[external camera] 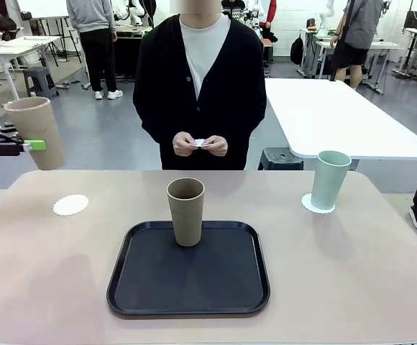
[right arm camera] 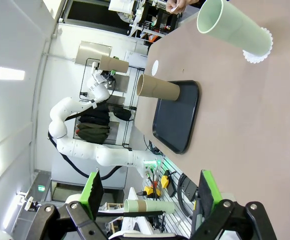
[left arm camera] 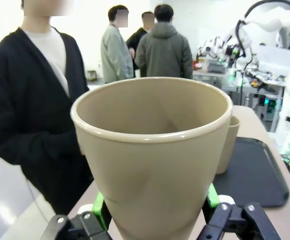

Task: Place coasters on the table and set cups on them.
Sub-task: Take one Reusable plastic cup from the Flat Tray and place it on a coaster set by the human.

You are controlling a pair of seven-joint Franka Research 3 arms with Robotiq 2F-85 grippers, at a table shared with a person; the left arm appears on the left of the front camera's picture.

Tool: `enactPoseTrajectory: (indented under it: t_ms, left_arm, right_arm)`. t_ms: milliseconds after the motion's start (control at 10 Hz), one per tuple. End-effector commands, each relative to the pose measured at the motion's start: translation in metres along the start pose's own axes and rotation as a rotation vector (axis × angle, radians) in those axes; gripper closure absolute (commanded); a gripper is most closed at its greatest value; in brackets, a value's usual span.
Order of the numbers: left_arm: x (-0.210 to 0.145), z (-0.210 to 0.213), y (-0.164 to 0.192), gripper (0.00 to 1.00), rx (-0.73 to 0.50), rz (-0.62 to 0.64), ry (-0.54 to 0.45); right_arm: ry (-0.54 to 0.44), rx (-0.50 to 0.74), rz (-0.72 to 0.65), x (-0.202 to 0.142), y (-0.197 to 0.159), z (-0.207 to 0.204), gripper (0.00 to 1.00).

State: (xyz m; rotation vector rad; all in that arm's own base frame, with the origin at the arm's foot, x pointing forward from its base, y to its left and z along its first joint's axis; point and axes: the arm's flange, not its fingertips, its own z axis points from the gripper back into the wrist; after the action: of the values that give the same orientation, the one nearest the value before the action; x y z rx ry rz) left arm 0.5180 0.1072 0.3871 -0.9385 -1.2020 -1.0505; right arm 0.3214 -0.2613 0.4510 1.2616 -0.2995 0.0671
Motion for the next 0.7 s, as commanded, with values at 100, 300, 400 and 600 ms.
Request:
enactPoseTrajectory:
  t_ms: [100, 300, 400, 600]
  left_arm:
    - [-0.025, -0.016, 0.042, 0.15, -0.034, -0.014, 0.034]
    - [-0.047, -0.014, 0.061, 0.15, -0.068, -0.009, 0.058]
    - [-0.057, -0.01, 0.066, 0.15, -0.073, 0.025, 0.057]
    - [-0.079, -0.004, 0.074, 0.15, -0.106, 0.072, 0.049]
  right_arm:
    - [-0.013, 0.001, -0.013, 0.003, 0.002, 0.0, 0.0]
    - [-0.013, 0.001, -0.013, 0.003, 0.002, 0.0, 0.0]
    - [-0.013, 0.001, -0.013, 0.003, 0.002, 0.0, 0.0]
    - [-0.013, 0.001, -0.013, 0.003, 0.002, 0.0, 0.0]
